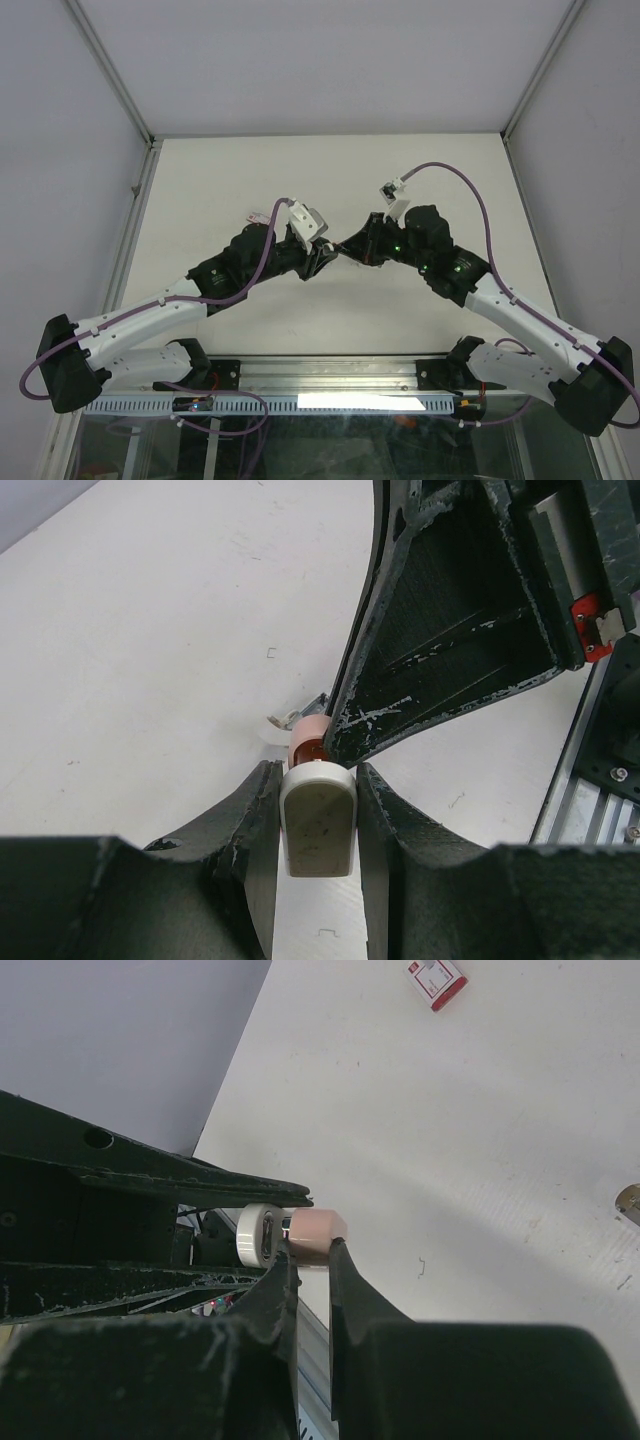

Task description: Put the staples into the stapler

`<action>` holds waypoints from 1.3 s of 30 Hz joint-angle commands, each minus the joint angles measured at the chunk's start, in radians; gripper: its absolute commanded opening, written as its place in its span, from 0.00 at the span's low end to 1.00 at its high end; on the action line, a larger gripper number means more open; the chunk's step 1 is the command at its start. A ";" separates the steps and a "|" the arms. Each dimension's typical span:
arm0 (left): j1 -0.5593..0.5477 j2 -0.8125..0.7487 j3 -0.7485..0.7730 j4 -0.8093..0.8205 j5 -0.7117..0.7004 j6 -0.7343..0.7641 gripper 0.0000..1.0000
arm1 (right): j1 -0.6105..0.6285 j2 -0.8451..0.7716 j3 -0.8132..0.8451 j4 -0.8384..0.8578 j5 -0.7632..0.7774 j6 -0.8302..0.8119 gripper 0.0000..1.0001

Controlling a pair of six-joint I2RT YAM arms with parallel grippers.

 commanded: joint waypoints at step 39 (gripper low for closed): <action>0.003 -0.004 0.036 -0.049 0.005 -0.031 0.00 | -0.072 0.127 0.123 -0.072 0.011 -0.082 0.49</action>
